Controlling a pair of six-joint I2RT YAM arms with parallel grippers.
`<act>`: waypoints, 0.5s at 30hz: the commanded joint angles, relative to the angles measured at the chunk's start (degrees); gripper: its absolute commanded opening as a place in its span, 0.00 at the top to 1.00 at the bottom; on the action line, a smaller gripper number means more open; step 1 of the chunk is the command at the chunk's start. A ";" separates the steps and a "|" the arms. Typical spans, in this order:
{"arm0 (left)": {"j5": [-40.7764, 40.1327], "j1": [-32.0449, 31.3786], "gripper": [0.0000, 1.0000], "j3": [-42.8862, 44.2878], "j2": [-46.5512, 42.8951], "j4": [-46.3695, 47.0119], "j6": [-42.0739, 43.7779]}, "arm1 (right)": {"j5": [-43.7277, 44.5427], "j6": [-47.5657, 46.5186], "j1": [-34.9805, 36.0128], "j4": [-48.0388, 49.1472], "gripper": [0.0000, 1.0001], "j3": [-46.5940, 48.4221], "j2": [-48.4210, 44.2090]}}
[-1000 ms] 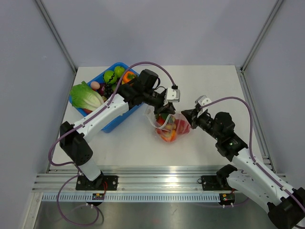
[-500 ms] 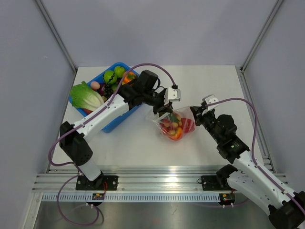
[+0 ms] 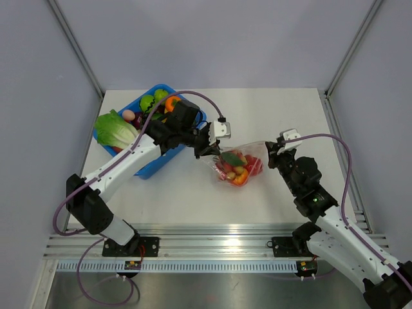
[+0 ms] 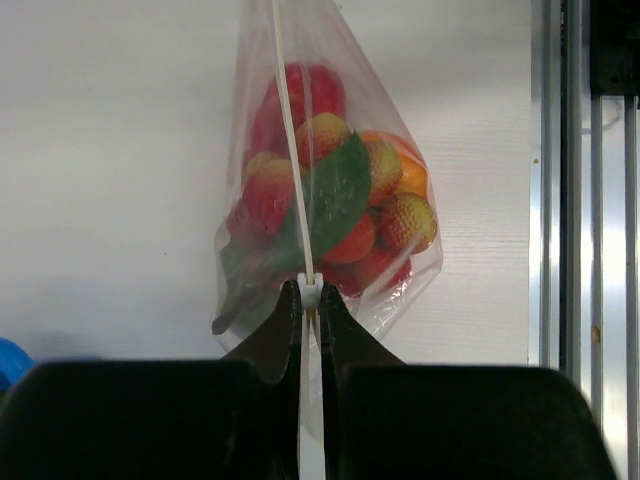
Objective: Place the food in the zip-top bag and seal the zipper
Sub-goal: Zip the zipper food storage bag at the center of the board.
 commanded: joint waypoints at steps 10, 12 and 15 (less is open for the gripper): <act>-4.85 4.17 1.00 -6.73 -7.58 -2.11 -2.73 | 8.78 -2.42 -0.75 4.85 1.00 0.24 -1.51; -5.12 4.61 1.00 -7.86 -8.37 -2.46 -3.17 | 8.86 -2.33 -0.75 4.93 1.00 -0.02 -1.78; -5.38 5.58 1.00 -9.27 -9.86 -2.55 -3.70 | 9.13 -2.24 -0.75 4.93 1.00 -0.11 -1.95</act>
